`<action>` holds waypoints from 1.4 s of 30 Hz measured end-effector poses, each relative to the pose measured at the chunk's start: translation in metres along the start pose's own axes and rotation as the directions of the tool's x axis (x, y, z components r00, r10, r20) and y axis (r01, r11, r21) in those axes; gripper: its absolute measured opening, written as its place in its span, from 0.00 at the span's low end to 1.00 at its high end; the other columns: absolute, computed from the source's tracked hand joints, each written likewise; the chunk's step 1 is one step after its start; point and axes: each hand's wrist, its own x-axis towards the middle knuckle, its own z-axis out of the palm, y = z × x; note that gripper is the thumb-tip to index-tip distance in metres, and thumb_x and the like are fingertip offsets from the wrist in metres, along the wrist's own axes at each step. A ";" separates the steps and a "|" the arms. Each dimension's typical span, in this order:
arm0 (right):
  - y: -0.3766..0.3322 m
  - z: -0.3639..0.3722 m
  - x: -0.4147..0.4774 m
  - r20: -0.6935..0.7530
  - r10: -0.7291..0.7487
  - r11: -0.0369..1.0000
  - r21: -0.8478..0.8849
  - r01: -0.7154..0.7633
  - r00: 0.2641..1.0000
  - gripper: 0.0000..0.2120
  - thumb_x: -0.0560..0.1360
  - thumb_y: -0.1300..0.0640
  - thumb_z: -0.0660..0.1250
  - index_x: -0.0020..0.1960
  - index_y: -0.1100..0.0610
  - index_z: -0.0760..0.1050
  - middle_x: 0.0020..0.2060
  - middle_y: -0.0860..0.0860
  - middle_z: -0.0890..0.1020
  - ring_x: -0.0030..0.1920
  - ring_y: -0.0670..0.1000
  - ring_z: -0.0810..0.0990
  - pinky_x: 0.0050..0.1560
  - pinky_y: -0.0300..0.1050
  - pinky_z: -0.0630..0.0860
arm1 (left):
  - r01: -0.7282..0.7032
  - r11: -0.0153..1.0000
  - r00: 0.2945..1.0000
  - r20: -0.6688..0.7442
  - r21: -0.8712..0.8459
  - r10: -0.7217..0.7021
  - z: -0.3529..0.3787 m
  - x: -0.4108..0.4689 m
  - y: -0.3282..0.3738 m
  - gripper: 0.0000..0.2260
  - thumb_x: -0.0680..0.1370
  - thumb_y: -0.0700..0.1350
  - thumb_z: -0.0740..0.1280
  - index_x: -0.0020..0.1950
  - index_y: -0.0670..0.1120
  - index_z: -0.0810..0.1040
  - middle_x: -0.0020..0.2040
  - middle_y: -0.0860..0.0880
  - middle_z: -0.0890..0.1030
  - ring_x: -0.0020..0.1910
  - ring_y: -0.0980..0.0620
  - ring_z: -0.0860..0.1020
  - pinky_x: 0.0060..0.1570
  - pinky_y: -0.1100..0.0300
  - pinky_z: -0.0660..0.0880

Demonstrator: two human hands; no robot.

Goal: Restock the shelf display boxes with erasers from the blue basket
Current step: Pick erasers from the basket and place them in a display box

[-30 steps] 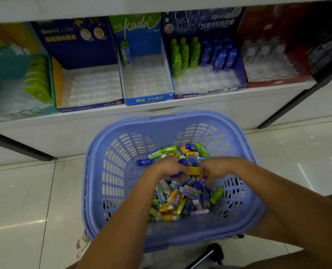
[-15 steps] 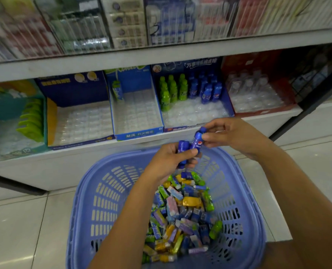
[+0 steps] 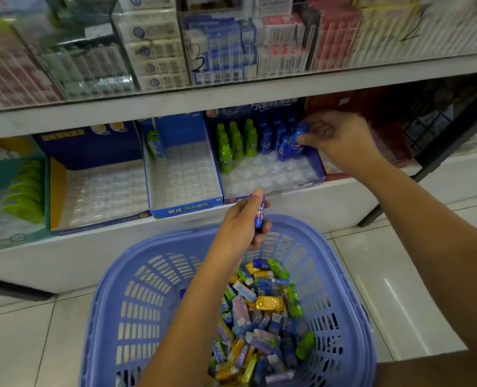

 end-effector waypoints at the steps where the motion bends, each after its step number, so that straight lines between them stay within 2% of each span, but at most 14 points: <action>1: -0.001 0.005 0.005 0.026 -0.032 0.999 -0.026 0.033 0.999 0.14 0.69 0.56 0.75 0.54 0.57 0.79 0.41 0.51 0.80 0.36 0.45 0.75 0.38 0.27 0.72 | 0.033 0.999 0.999 -0.017 -0.041 -0.034 0.001 0.001 0.001 0.15 0.80 0.57 0.57 0.50 0.46 0.75 0.27 0.51 0.75 0.21 0.55 0.65 0.20 0.66 0.62; 5: -0.009 0.024 0.023 0.122 -0.108 0.980 -0.152 0.126 0.987 0.15 0.72 0.54 0.72 0.57 0.55 0.78 0.45 0.47 0.81 0.39 0.44 0.74 0.39 0.25 0.68 | 0.103 0.979 0.994 -0.011 -0.174 -0.106 0.001 0.005 0.005 0.14 0.82 0.49 0.53 0.50 0.44 0.74 0.26 0.49 0.76 0.18 0.55 0.65 0.19 0.69 0.59; 9: -0.012 0.035 0.031 0.210 -0.105 0.953 -0.257 0.159 0.972 0.15 0.72 0.54 0.72 0.57 0.56 0.78 0.51 0.53 0.83 0.55 0.54 0.75 0.54 0.43 0.72 | 0.078 0.967 0.997 0.010 -0.241 -0.078 -0.004 0.007 0.009 0.14 0.82 0.45 0.51 0.53 0.41 0.74 0.28 0.49 0.77 0.20 0.55 0.67 0.19 0.67 0.60; 14: -0.009 0.036 0.037 0.244 -0.095 0.939 -0.300 0.168 0.965 0.16 0.72 0.52 0.71 0.59 0.55 0.77 0.52 0.53 0.81 0.57 0.53 0.71 0.45 0.37 0.63 | 0.031 0.951 0.997 -0.053 -0.307 -0.050 -0.010 0.010 0.010 0.12 0.82 0.41 0.54 0.59 0.37 0.73 0.37 0.46 0.77 0.26 0.54 0.71 0.21 0.65 0.67; 17: -0.007 0.035 0.040 0.268 -0.081 0.904 -0.386 0.183 0.960 0.17 0.72 0.50 0.71 0.60 0.53 0.77 0.54 0.56 0.78 0.57 0.56 0.70 0.45 0.37 0.62 | 0.006 0.946 0.998 -0.057 -0.324 -0.026 -0.014 0.011 0.009 0.11 0.81 0.40 0.55 0.55 0.37 0.75 0.41 0.44 0.77 0.28 0.54 0.72 0.24 0.65 0.70; 21: -0.007 0.039 0.038 0.287 -0.020 0.861 -0.482 0.163 0.958 0.20 0.72 0.47 0.71 0.62 0.50 0.76 0.58 0.59 0.71 0.59 0.59 0.70 0.56 0.44 0.67 | -0.042 0.963 0.999 -0.035 -0.266 0.034 -0.020 0.011 0.006 0.08 0.81 0.39 0.58 0.49 0.43 0.77 0.43 0.45 0.78 0.30 0.56 0.76 0.29 0.65 0.74; 24: -0.012 0.038 0.039 0.298 -0.014 0.871 -0.465 0.158 0.955 0.20 0.71 0.48 0.72 0.61 0.52 0.77 0.58 0.59 0.73 0.61 0.59 0.68 0.59 0.47 0.66 | -0.126 0.982 0.992 -0.041 -0.138 0.122 -0.021 0.010 0.005 0.07 0.79 0.39 0.63 0.50 0.49 0.79 0.43 0.48 0.81 0.34 0.58 0.79 0.35 0.66 0.76; 27: -0.022 0.034 0.040 0.357 -0.006 0.816 -0.538 0.211 0.934 0.21 0.71 0.49 0.72 0.62 0.53 0.75 0.59 0.57 0.75 0.64 0.57 0.67 0.61 0.48 0.66 | -0.203 0.979 0.972 -0.128 -0.036 0.197 -0.022 0.007 0.006 0.05 0.76 0.41 0.68 0.51 0.49 0.79 0.42 0.49 0.82 0.36 0.58 0.80 0.37 0.67 0.76; 29: -0.031 0.029 0.035 0.358 -0.045 0.838 -0.495 0.230 0.933 0.22 0.71 0.51 0.73 0.62 0.53 0.74 0.60 0.54 0.77 0.61 0.54 0.71 0.58 0.39 0.68 | -0.213 0.977 0.966 -0.156 -0.025 0.207 -0.023 0.005 0.007 0.04 0.75 0.44 0.70 0.49 0.48 0.81 0.39 0.50 0.83 0.32 0.57 0.78 0.35 0.67 0.74; 31: -0.043 0.022 0.021 0.438 -0.075 0.927 -0.300 0.224 0.896 0.21 0.69 0.53 0.75 0.60 0.51 0.75 0.56 0.49 0.79 0.49 0.47 0.75 0.45 0.29 0.68 | -0.208 0.978 0.962 -0.176 0.028 0.209 -0.023 0.004 0.010 0.04 0.75 0.48 0.70 0.45 0.48 0.81 0.36 0.51 0.83 0.28 0.57 0.72 0.32 0.65 0.73; 33: -0.058 0.016 -0.001 0.615 -0.116 0.956 -0.143 0.255 0.780 0.20 0.68 0.49 0.75 0.58 0.44 0.75 0.50 0.39 0.80 0.42 0.41 0.74 0.40 0.27 0.69 | -0.192 0.975 0.954 -0.211 0.112 0.212 -0.021 0.003 0.011 0.09 0.74 0.53 0.70 0.41 0.48 0.81 0.32 0.51 0.81 0.26 0.56 0.70 0.32 0.62 0.71; 35: -0.065 0.019 -0.022 0.708 -0.151 0.918 -0.159 0.363 0.690 0.24 0.67 0.45 0.75 0.61 0.42 0.73 0.49 0.35 0.78 0.42 0.39 0.72 0.41 0.28 0.69 | -0.196 0.958 0.940 -0.238 0.208 0.243 -0.017 0.002 0.011 0.13 0.72 0.55 0.71 0.37 0.46 0.80 0.29 0.48 0.77 0.24 0.55 0.69 0.30 0.62 0.70; 39: -0.063 0.025 -0.038 0.676 -0.262 0.817 -0.224 0.531 0.689 0.23 0.72 0.49 0.71 0.65 0.46 0.70 0.45 0.37 0.76 0.40 0.42 0.73 0.42 0.31 0.68 | -0.277 0.915 0.908 -0.231 0.292 0.349 -0.008 -0.001 0.013 0.19 0.74 0.54 0.69 0.40 0.36 0.79 0.29 0.44 0.75 0.26 0.54 0.70 0.28 0.65 0.69; 42: -0.056 0.018 -0.035 0.622 -0.258 0.854 -0.211 0.475 0.739 0.22 0.73 0.52 0.71 0.65 0.45 0.69 0.36 0.36 0.73 0.34 0.41 0.75 0.38 0.23 0.68 | -0.323 0.906 0.918 -0.141 0.275 0.370 0.000 -0.003 0.016 0.13 0.77 0.54 0.64 0.48 0.45 0.82 0.37 0.53 0.82 0.35 0.59 0.79 0.37 0.69 0.75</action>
